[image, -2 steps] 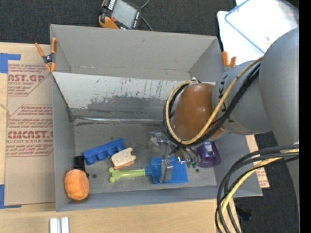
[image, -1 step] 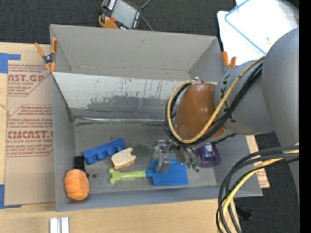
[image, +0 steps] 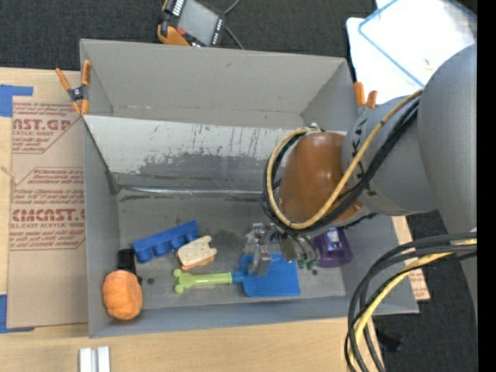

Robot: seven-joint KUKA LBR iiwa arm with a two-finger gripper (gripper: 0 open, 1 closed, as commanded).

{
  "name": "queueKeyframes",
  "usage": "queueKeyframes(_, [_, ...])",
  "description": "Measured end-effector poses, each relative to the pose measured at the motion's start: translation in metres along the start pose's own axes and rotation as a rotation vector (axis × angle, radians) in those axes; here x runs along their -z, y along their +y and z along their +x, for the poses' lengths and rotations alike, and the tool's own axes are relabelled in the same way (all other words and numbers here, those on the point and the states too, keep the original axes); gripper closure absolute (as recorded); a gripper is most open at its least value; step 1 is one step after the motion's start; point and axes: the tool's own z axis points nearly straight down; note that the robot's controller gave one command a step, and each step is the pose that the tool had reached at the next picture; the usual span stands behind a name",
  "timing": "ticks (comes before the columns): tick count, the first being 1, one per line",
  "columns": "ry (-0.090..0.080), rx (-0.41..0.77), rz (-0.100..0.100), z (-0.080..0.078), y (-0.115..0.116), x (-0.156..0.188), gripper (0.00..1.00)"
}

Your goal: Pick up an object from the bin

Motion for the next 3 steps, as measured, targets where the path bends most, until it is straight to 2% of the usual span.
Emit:
queueKeyframes(1, [-0.008, 0.005, 0.000, -0.013, -0.005, 0.079, 1.00])
queueKeyframes(2, [0.009, 0.008, 0.000, -0.014, 0.005, 0.177, 1.00])
queueKeyframes(3, [-0.014, 0.004, 0.000, -0.018, 0.002, 0.181, 1.00])
